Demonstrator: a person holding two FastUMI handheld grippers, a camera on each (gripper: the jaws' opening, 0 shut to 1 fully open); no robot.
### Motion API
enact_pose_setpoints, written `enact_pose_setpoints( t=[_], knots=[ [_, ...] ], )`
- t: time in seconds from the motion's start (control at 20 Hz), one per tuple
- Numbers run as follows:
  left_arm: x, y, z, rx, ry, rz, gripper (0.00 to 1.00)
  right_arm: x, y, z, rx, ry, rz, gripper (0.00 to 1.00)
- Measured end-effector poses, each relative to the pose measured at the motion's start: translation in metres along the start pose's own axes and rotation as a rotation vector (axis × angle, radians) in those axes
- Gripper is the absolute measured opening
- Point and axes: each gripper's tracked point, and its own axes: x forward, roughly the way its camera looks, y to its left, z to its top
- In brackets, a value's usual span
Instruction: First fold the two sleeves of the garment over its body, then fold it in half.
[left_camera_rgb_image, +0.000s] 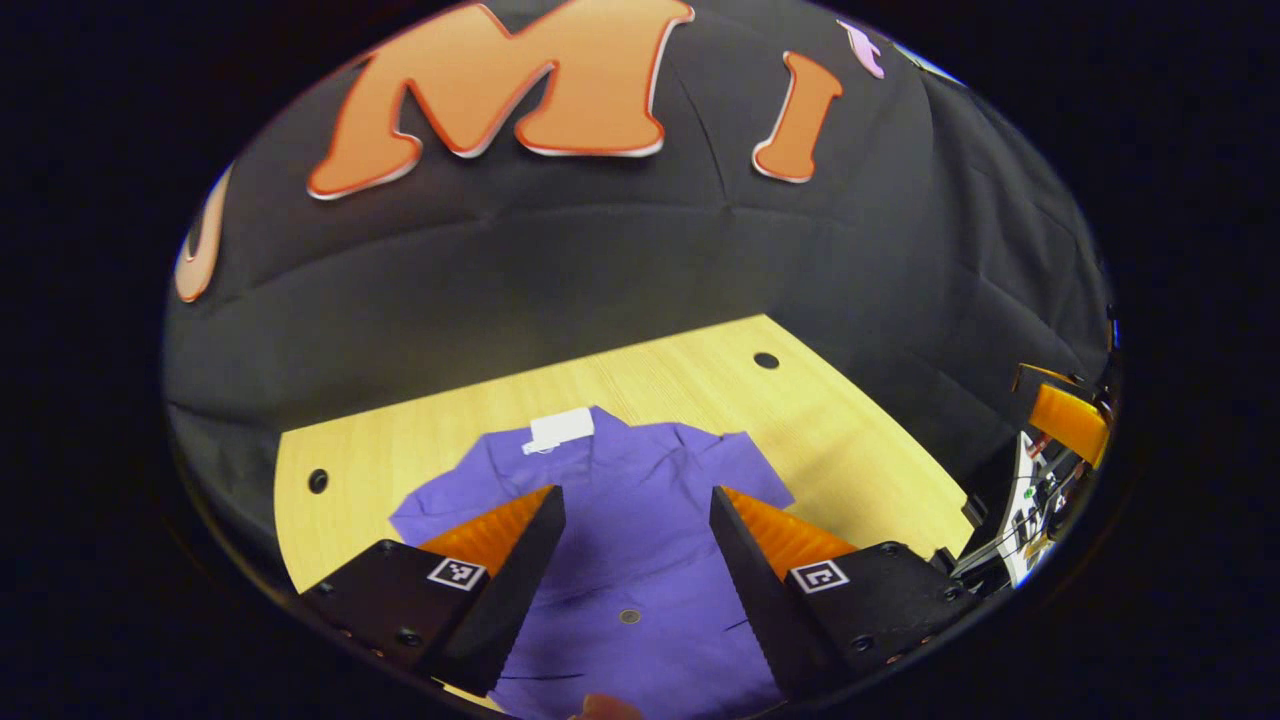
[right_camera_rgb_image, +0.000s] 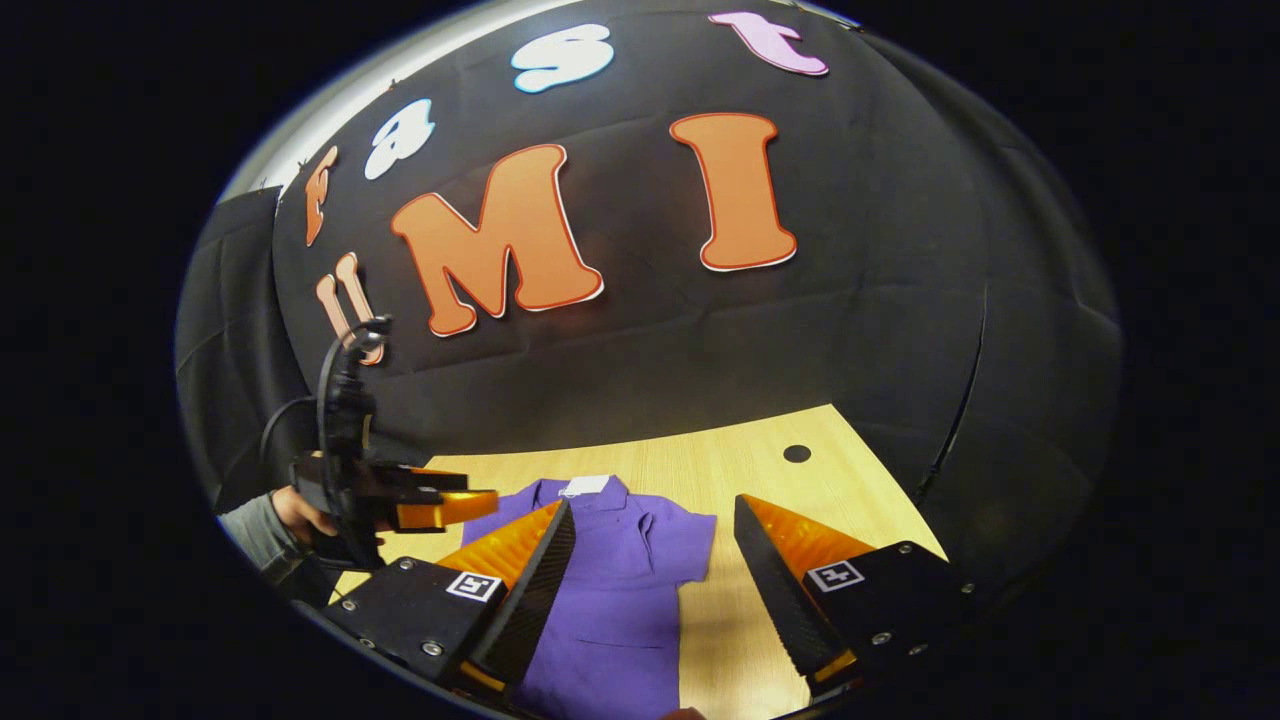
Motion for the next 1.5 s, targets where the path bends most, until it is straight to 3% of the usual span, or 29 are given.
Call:
enact_pose_setpoints(
  t=[0.2, 0.5, 0.75, 0.95, 1.15, 1.5],
  knots=[
    [-0.052, 0.042, 0.011, 0.021, -0.176, 0.117, 0.96, 0.006, 0.018, -0.01, -0.024, 0.001, -0.005, 0.95],
    [-0.123, 0.07, 0.041, 0.017, -0.471, 0.314, 0.96, 0.005, 0.039, -0.019, -0.065, -0.039, -0.011, 0.95],
    [-0.173, 0.081, 0.038, -0.007, -0.584, 0.372, 0.96, -0.005, 0.054, -0.031, -0.132, -0.065, 0.008, 0.95],
    [-0.199, 0.095, -0.009, 0.017, -0.511, 0.423, 0.95, -0.01, 0.045, -0.079, -0.153, 0.061, -0.014, 0.95],
    [-0.189, 0.11, -0.087, -0.041, -0.305, 0.429, 0.95, -0.015, 0.03, -0.14, -0.145, 0.224, -0.048, 0.95],
    [-0.169, 0.117, -0.218, -0.094, 0.062, 0.373, 0.96, -0.052, 0.009, -0.263, -0.083, 0.548, -0.068, 0.96]
  ],
)
